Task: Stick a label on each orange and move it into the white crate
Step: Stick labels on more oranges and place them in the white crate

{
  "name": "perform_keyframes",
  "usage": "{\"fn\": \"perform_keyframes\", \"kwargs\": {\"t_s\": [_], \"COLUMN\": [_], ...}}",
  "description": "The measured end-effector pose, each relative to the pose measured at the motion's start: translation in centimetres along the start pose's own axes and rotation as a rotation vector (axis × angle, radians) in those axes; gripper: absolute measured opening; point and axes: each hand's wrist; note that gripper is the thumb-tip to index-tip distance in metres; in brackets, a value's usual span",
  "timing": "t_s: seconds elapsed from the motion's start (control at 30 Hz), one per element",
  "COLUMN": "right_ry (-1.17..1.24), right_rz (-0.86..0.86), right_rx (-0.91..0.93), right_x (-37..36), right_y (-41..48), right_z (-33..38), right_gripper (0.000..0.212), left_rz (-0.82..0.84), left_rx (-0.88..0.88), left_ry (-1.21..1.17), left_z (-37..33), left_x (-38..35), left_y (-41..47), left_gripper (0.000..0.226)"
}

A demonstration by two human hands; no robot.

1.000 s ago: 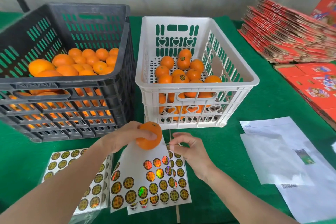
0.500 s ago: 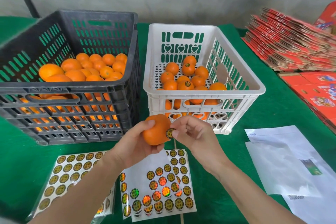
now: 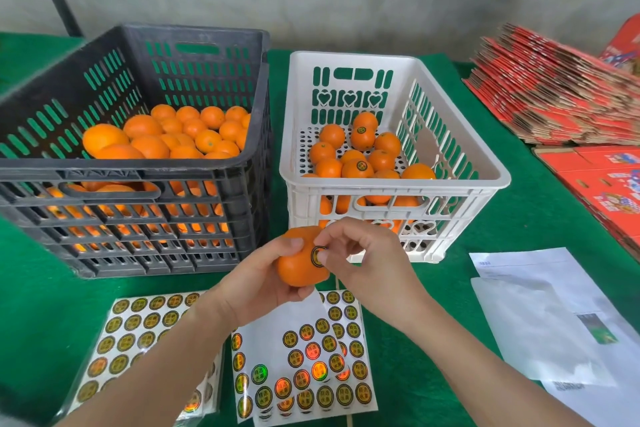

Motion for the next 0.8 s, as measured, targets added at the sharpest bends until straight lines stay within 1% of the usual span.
{"fn": "perform_keyframes", "kwargs": {"t_s": [0.07, 0.17, 0.23, 0.27, 0.33, 0.37, 0.4, 0.43, 0.47, 0.53, 0.6, 0.63, 0.67, 0.7, 0.73, 0.77, 0.8], "right_ry": [-0.019, -0.082, -0.139, -0.128, 0.021, 0.096, 0.110, 0.065, 0.002, -0.062, -0.020, -0.001, 0.006, -0.005, -0.037, -0.089, -0.160], "right_rz": [0.009, 0.029, 0.041, 0.073, 0.185, 0.234, 0.257, 0.246, 0.198, 0.049, -0.067, -0.099, -0.118, -0.128, -0.131, -0.124, -0.098], "right_rx": [-0.012, -0.075, -0.140, -0.169, -0.187, -0.165, -0.112, -0.034, 0.053, 0.175, 0.217, 0.224, 0.225, 0.213, 0.190, 0.152, 0.101], "right_x": [0.1, 0.4, 0.9, 1.2, 1.3, 1.1, 0.7, 0.3, -0.1, -0.4, 0.3, 1.0, 1.7, 2.6, 3.6, 4.5, 5.4], "right_y": [0.0, 0.3, 0.6, 0.7, 0.6, 0.3, 0.1, -0.1, 0.0, 0.7, 2.5, 3.7, 5.2, 6.8, 8.6, 10.6, 12.6], "right_z": [0.2, 0.3, 0.2, 0.1, 0.1, 0.2, 0.4, 0.6, 0.8, 1.3, 2.2, 2.6, 2.8, 2.7, 2.4, 1.7, 0.7], "right_gripper": [0.025, 0.050, 0.058, 0.060, 0.060, 0.062, 0.067, 0.072, 0.074, 0.072, 0.067, 0.065, 0.061, 0.060, 0.061, 0.063, 0.063], "left_rz": [-0.018, -0.040, -0.042, -0.033, -0.006, -0.001, -0.009, -0.030, -0.055, -0.118, -0.256, -0.356, -0.485, -0.645, -0.820, -0.989, -1.124], "left_rx": [0.013, 0.037, 0.037, 0.033, 0.007, -0.017, -0.048, -0.083, -0.124, -0.253, -0.483, -0.620, -0.736, -0.810, -0.828, -0.770, -0.649], "left_ry": [0.040, 0.119, 0.146, 0.151, 0.170, 0.191, 0.218, 0.251, 0.285, 0.417, 0.731, 0.878, 0.985, 1.076, 1.182, 1.292, 1.381], "left_z": [-0.2, -0.5, -0.6, -0.7, -0.9, -1.1, -1.4, -1.8, -2.4, -4.2, -6.6, -8.0, -9.6, -11.3, -13.0, -14.5, -15.7], "left_x": [-0.1, 0.1, 0.2, 0.2, -0.1, -0.4, -0.7, -1.1, -1.5, -2.8, -3.8, -3.8, -3.4, -2.7, -1.6, -0.3, 1.4], "left_y": [-0.2, -0.8, -1.2, -1.4, -1.7, -1.8, -1.9, -2.1, -2.4, -3.1, -3.8, -3.8, -3.7, -3.4, -3.1, -2.9, -2.7], "left_gripper": [0.098, 0.102, 0.101, 0.101, 0.100, 0.100, 0.100, 0.101, 0.099, 0.084, 0.064, 0.053, 0.044, 0.038, 0.034, 0.030, 0.029]}}
Point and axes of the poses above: each hand's wrist, its own y-axis towards the middle knuckle, its own x-axis out of the back of the hand, z = x × y, and after that the axes turned 8 degrees about x, right-handed
